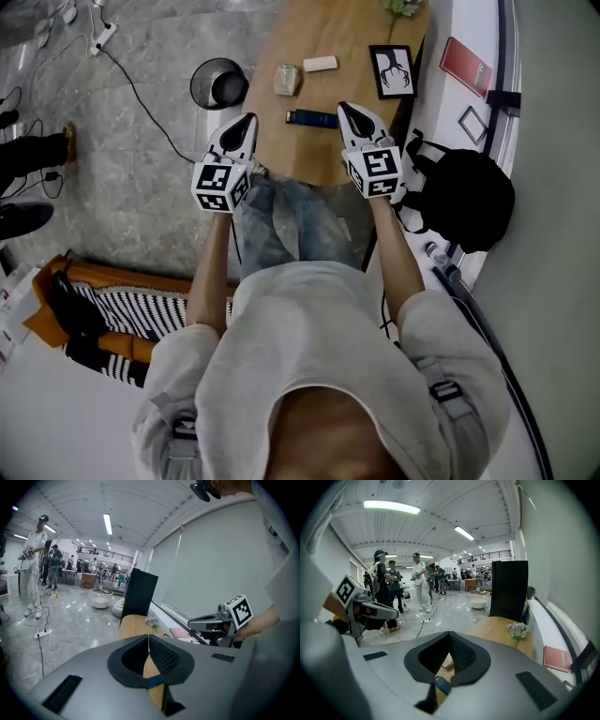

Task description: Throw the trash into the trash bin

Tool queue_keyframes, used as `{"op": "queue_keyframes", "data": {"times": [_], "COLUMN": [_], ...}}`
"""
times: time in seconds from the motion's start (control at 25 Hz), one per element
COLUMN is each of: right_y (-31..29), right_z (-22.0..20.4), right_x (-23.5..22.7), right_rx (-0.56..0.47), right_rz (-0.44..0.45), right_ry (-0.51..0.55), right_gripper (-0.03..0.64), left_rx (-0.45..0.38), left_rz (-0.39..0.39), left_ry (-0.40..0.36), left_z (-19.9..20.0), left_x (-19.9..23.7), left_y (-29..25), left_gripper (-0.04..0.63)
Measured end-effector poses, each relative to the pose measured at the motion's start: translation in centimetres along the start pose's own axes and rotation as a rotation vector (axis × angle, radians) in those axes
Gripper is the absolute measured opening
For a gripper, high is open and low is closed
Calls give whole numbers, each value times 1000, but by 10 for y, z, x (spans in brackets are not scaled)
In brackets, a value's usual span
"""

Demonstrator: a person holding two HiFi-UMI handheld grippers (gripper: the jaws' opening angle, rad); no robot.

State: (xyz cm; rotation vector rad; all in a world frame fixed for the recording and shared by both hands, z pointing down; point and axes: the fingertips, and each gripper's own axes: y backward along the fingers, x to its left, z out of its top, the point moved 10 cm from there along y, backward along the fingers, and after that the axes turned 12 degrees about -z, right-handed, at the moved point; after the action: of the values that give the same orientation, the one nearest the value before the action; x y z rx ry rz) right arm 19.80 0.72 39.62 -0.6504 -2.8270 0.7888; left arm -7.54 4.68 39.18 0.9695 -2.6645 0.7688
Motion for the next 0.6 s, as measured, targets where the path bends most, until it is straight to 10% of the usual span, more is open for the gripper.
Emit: {"op": "queue_keyframes", "data": {"times": [0.6], "right_y": [-36], "right_z": [-130], "right_x": [32], "right_rx": [234], "right_rz": [-15], "right_ry": [9], "right_gripper": [28], "left_rx": [108], "left_rz": [-86], "left_ry": [77], "left_z": [-106], "left_x": [43], "left_y": [-29], "left_gripper": [20]}}
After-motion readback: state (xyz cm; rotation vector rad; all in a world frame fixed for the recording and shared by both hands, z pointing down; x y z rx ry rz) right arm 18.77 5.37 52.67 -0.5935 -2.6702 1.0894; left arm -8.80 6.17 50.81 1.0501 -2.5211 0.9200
